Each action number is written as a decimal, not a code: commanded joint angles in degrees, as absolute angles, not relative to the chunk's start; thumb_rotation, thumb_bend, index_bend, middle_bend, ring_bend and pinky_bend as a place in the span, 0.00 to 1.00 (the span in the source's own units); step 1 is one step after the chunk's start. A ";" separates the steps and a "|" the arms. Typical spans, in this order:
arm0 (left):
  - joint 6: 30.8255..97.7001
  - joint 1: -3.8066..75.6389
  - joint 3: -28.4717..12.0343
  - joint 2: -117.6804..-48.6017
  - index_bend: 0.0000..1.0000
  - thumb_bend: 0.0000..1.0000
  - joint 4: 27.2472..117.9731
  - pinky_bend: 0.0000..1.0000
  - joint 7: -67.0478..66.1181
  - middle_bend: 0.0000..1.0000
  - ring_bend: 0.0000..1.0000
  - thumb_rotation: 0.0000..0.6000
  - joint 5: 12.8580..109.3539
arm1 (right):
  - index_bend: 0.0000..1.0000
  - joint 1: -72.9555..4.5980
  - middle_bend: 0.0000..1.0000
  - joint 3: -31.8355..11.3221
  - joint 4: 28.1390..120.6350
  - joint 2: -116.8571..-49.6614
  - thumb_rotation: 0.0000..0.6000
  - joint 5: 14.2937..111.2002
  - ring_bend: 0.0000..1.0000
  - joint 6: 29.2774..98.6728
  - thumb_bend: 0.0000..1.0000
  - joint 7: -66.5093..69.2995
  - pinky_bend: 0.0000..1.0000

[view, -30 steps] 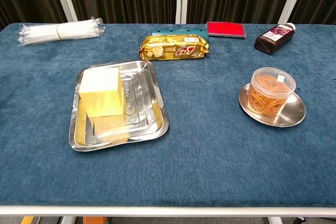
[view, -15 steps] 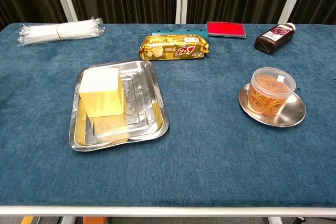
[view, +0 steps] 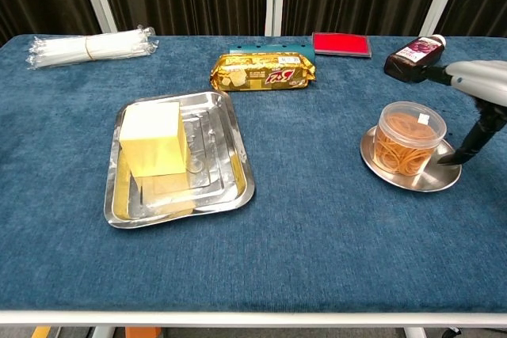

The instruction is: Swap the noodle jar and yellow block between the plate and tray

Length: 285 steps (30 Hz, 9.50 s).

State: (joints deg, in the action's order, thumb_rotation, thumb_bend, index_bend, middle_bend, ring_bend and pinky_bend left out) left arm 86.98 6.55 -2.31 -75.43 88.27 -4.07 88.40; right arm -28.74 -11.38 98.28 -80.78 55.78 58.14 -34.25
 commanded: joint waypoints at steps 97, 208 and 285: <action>58.22 27.66 -9.59 -89.30 0.07 0.00 89.55 0.07 -3.98 0.05 0.00 1.00 74.80 | 0.00 -22.79 0.00 -8.22 102.18 -63.68 1.00 68.62 0.00 77.42 0.00 -9.97 0.00; 45.23 59.82 -14.87 -113.40 0.29 0.13 50.21 0.43 11.27 0.33 0.28 1.00 79.34 | 0.00 -15.10 0.00 -16.08 92.01 -63.12 1.00 64.65 0.00 74.45 0.00 4.55 0.00; 75.27 21.04 -4.13 -77.05 0.04 0.00 89.05 0.13 -4.34 0.01 0.00 1.00 72.67 | 0.00 -43.82 0.00 -5.69 111.54 -67.04 1.00 63.73 0.00 37.98 0.00 -25.55 0.00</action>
